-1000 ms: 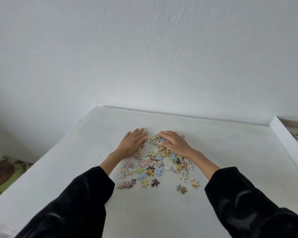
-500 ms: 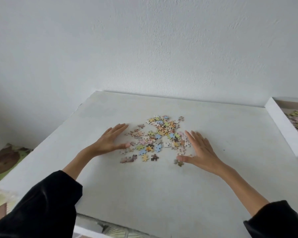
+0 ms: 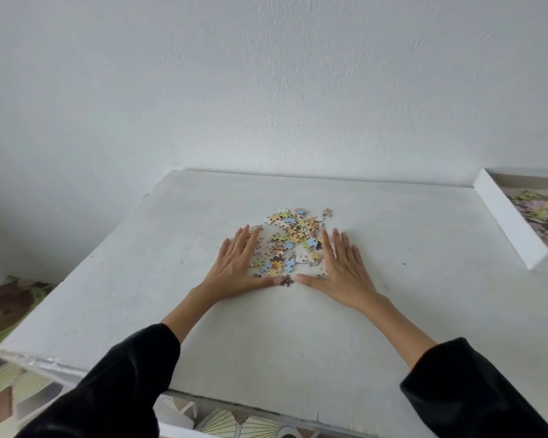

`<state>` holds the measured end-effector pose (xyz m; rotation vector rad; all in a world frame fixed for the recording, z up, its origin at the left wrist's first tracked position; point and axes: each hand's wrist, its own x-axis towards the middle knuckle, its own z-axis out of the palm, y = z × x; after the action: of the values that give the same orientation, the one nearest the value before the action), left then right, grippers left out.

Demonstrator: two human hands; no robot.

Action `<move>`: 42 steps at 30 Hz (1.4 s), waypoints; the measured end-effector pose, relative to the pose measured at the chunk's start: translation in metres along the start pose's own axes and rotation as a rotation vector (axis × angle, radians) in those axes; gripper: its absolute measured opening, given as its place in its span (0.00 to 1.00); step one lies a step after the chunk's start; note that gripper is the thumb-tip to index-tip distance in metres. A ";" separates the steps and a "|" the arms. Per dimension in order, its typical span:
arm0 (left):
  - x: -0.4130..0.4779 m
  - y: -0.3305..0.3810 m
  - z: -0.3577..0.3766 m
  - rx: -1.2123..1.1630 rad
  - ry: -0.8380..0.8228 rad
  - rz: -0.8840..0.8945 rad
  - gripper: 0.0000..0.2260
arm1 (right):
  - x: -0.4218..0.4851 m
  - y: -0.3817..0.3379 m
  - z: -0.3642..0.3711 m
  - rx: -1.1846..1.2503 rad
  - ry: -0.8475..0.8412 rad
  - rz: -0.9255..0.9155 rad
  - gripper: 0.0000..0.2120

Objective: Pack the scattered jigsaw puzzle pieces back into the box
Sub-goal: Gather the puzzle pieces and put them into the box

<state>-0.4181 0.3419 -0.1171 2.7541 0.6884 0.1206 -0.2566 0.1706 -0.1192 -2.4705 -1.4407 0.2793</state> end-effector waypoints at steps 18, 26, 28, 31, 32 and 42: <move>0.026 0.013 0.007 -0.039 0.017 0.056 0.58 | 0.053 0.033 -0.030 0.103 -0.276 -0.186 0.64; 0.039 0.011 0.004 -0.066 0.069 0.045 0.54 | 0.044 0.036 -0.018 0.102 -0.105 -0.186 0.55; 0.040 0.009 0.002 -0.078 0.084 0.048 0.55 | 0.048 0.034 -0.020 0.195 -0.062 -0.168 0.54; 0.041 0.005 -0.001 -0.076 0.065 0.058 0.57 | 0.065 0.030 -0.025 0.244 -0.041 -0.125 0.56; 0.041 0.004 -0.001 -0.060 0.051 0.071 0.58 | 0.071 0.027 -0.027 0.239 -0.044 -0.111 0.56; 0.050 0.006 0.001 -0.043 0.003 0.043 0.57 | 0.087 0.014 -0.015 0.164 -0.028 -0.195 0.51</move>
<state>-0.3713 0.3600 -0.1159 2.7287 0.6210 0.1474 -0.1983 0.2383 -0.1119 -2.1875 -1.5886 0.3759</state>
